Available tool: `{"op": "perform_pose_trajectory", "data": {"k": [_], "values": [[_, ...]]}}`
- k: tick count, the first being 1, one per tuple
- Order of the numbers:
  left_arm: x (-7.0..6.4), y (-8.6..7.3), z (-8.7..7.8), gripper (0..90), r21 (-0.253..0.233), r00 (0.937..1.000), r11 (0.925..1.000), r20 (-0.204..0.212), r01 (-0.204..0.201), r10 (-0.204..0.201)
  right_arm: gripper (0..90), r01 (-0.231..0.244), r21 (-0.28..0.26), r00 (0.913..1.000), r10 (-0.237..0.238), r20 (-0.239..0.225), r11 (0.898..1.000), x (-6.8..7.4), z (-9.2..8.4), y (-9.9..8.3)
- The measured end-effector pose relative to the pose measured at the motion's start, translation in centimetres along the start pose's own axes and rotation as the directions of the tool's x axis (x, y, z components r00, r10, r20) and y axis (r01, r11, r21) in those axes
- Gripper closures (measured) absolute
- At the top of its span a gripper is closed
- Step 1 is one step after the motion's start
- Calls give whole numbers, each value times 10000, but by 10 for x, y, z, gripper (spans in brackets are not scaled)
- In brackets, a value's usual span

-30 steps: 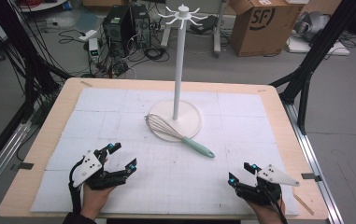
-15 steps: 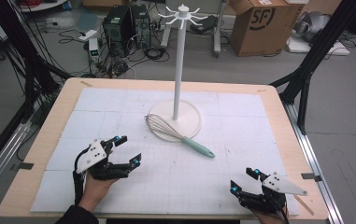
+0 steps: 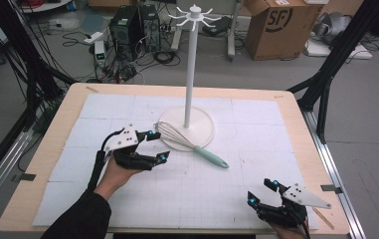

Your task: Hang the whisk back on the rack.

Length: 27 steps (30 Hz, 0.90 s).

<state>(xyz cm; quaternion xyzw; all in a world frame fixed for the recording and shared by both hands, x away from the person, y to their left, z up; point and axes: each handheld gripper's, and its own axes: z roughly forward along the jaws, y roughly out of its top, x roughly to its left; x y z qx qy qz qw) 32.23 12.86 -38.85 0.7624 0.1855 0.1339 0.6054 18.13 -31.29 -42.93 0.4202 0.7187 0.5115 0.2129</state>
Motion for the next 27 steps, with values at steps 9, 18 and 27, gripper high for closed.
{"op": "perform_pose_trajectory", "data": {"k": [9, 18, 27], "values": [[18, 24, 36, 312, 1067, 9938, 9920, 951, -668, 567, 242, -93, -143, 9999, 92, -52, 9999, -1, -1, 1], [26, 34, 90, 293, 2766, 9641, 9465, 2471, -1660, 969, 274, -253, -58, 9994, 252, -233, 9997, -2, 0, 1], [30, 50, 131, 333, 3744, 9266, 8985, 3667, -2290, 833, 287, -363, -62, 9984, 360, -433, 9993, -1, 1, 2]]}}
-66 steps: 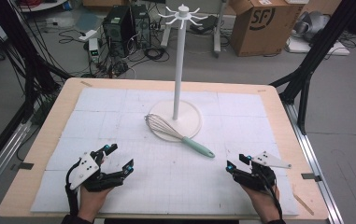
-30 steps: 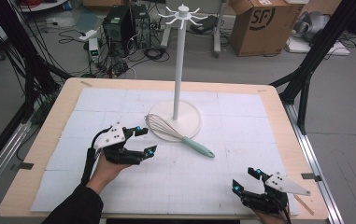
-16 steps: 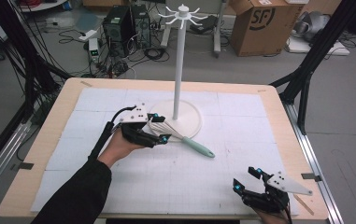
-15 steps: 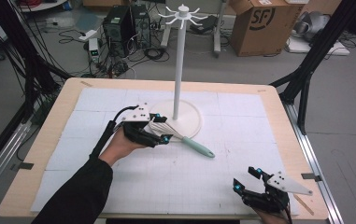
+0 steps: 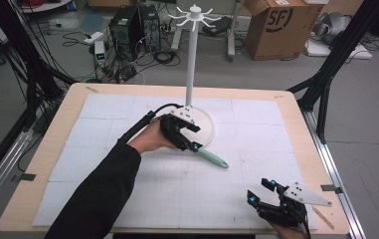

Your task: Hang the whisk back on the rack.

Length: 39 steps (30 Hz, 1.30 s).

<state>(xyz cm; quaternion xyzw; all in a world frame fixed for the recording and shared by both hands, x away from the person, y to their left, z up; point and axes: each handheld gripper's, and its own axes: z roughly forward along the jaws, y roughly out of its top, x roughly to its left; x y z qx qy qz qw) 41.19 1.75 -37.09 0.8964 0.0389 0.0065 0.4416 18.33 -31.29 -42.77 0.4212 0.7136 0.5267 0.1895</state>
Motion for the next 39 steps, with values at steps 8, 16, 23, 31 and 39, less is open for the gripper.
{"op": "perform_pose_trajectory", "data": {"k": [8, 16, 23, 31, 39], "values": [[10, 5, 25, 329, 1604, 9986, 9866, 475, -287, 213, 262, -202, -342, 9998, 201, -40, 9992, -2, -3, 2], [10, 7, 51, 335, 3299, 9951, 9404, 781, -831, 605, 261, -306, -500, 9994, 297, -182, 9983, -4, -6, 3], [8, 11, 66, 344, 4298, 9883, 8914, 1081, -1438, 1073, 260, -299, -614, 9994, 287, -206, 9977, -5, -8, 4], [8, 7, 79, 376, 5126, 9854, 8420, 1103, -1680, 1294, 260, -316, -725, 9991, 295, -307, 9969, -5, -10, 4], [9, 7, 81, 481, 5308, 9813, 8263, 675, -1884, 1804, 264, -409, -783, 9987, 383, -337, 9961, -6, -11, 4]]}}
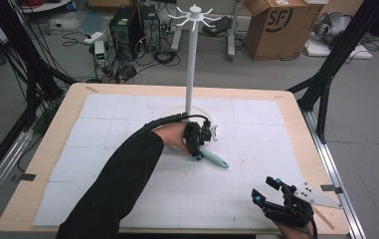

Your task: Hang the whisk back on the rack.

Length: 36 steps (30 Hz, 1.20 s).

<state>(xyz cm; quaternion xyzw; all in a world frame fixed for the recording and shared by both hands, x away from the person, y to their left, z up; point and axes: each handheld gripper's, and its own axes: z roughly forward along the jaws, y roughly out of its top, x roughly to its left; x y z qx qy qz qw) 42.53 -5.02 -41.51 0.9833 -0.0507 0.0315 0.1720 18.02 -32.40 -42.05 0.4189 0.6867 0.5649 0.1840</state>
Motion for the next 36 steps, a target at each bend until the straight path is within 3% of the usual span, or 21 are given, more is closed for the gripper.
{"op": "perform_pose_trajectory", "data": {"k": [5, 8, 11, 14, 19, 23, 28, 31, 36], "values": [[-5, 1, 0, 530, 239, 9977, 9981, -367, -564, 572, 264, -21, 1, 10000, 21, 57, 10000, -1, 0, 0], [-8, 4, 0, 616, 470, 9920, 9937, -696, -1022, 1054, 263, 3, 15, 10000, -3, 87, 10000, -1, 0, -1], [-10, 5, 0, 651, 652, 9883, 9904, -836, -1219, 1272, 264, 25, 25, 9999, -25, 129, 10000, -1, -1, -1], [-10, 6, -1, 666, 763, 9875, 9889, -825, -1278, 1340, 265, 43, 55, 9999, -44, 146, 10000, -2, -1, -1], [-11, 1, -3, 692, 817, 9926, 9929, -781, -867, 931, 266, 52, 58, 9998, -53, 183, 10000, -3, -1, -2], [-16, -3, -11, 693, 512, 9957, 9965, -614, -666, 697, 266, 72, 194, 9997, -76, 236, 9998, -4, 0, -4], [-20, -4, -34, 693, -151, 9954, 9980, -750, -616, 603, 266, 122, 245, 9995, -129, 282, 9996, -4, 1, -4], [-23, -5, -49, 693, -626, 9946, 9954, -790, -729, 679, 270, 145, 250, 9995, -151, 269, 9996, -3, 1, -4], [-25, -13, -72, 693, -1717, 9953, 9844, -942, -390, 231, 272, 102, 241, 9996, -108, 252, 9997, -2, 2, -3]]}}
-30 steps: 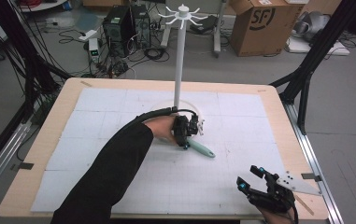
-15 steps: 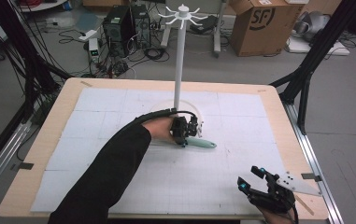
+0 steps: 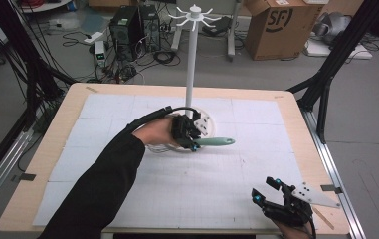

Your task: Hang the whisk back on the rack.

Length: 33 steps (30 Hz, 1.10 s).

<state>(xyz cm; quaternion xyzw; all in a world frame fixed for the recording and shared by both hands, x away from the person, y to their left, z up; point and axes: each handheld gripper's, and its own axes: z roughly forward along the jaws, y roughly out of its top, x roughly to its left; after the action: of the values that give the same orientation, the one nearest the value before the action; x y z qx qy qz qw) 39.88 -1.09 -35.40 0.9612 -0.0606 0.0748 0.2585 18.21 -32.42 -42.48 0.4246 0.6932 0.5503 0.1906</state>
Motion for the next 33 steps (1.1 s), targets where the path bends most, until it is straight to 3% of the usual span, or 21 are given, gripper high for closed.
{"op": "perform_pose_trajectory", "data": {"k": [5, 8, 11, 14, 20, 22, 26, 31, 33], "values": [[1, -8, -30, 693, -1030, 9982, 9936, -310, 470, -504, 272, -13, 35, 10000, 13, 52, 10000, -1, 0, 0], [2, -14, -52, 693, -1751, 9944, 9819, -633, 719, -841, 272, -20, 107, 9999, 19, 122, 9999, -1, 1, -1], [3, -21, -81, 693, -2428, 9871, 9679, -1265, 652, -983, 274, 41, 96, 9999, -42, 100, 9999, 0, 2, -1], [3, -31, -106, 693, -3107, 9729, 9475, -1847, 762, -1388, 277, -17, 145, 10000, 16, 63, 9999, -1, 3, -1], [6, -50, -148, 693, -4470, 9399, 8863, -2353, 1213, -2473, 279, -83, 164, 9999, 81, 78, 9998, -2, 3, -1], [5, -51, -158, 693, -4617, 9310, 8793, -2575, 1166, -2587, 279, -113, 180, 9999, 111, 83, 9998, -2, 3, -1], [3, -51, -174, 693, -5268, 9287, 8426, -2467, 1114, -2770, 279, -127, 177, 9998, 125, 131, 9998, -3, 4, -2], [2, -46, -187, 693, -5460, 9201, 8331, -2760, 880, -2781, 279, -154, 238, 9998, 150, 157, 9996, -2, 5, -2], [4, -46, -193, 693, -5610, 9229, 8234, -2666, 859, -2779, 280, -112, 244, 9998, 108, 174, 9996, -2, 6, -2]]}}
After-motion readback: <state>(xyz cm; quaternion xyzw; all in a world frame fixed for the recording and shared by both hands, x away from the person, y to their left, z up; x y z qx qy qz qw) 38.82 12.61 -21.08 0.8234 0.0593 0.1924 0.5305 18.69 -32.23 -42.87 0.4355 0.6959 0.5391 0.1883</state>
